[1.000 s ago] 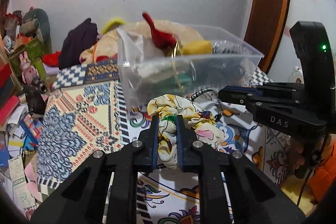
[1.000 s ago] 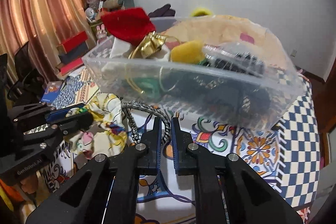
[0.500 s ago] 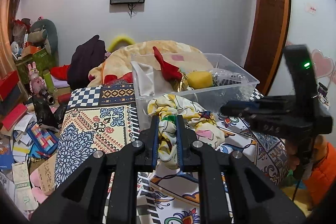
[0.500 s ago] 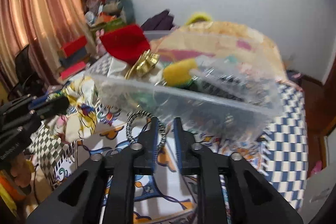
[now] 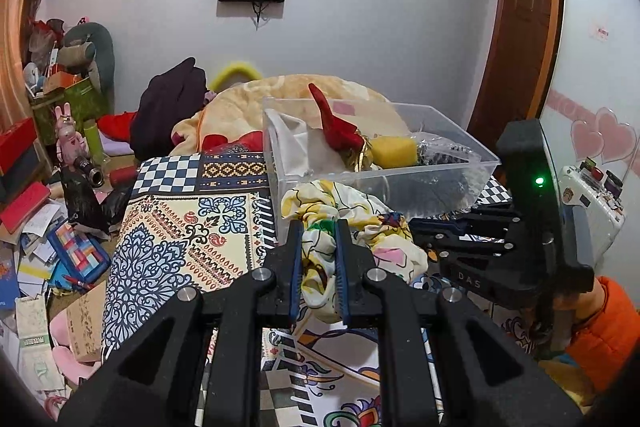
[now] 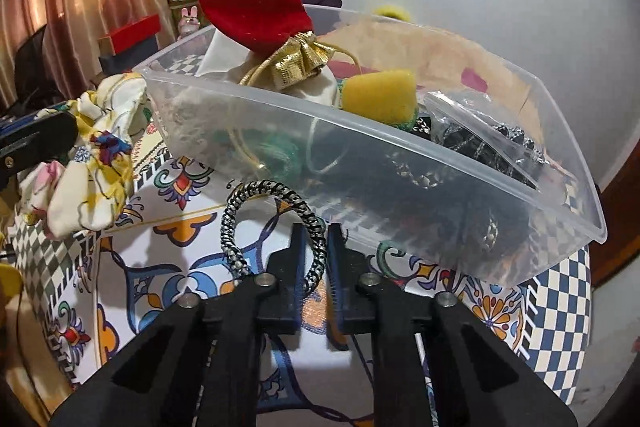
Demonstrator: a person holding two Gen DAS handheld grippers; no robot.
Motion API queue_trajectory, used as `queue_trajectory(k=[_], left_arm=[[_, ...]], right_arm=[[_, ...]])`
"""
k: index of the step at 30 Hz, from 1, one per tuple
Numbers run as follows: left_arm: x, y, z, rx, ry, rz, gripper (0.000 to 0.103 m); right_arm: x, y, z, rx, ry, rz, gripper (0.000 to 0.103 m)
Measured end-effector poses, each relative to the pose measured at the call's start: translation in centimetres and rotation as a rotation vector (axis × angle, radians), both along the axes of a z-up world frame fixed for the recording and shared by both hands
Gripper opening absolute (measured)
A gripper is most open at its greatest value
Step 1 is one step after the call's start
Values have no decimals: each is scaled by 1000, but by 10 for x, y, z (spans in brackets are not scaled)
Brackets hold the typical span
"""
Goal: Organize soft objects
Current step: 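Carry the scrunchie and bracelet into the clear box and open both tools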
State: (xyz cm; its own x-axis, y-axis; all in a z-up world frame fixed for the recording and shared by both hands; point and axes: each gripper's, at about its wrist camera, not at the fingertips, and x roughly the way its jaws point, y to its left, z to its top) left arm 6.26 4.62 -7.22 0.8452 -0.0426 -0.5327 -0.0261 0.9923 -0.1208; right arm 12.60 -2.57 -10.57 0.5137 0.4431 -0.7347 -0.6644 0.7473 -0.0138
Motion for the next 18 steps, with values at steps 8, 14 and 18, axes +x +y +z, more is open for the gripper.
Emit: queue_trajectory(k=[8, 14, 18], left_arm=[[-5, 3, 10, -13, -27, 9, 14], [-5, 2, 25, -13, -70, 13, 14], [4, 1, 38, -29, -100, 6, 14]], right_arm=[[-11, -15, 12, 55, -49, -13, 6], [-23, -36, 36, 155, -91, -29, 6], [-24, -49, 56, 236, -108, -36, 6]])
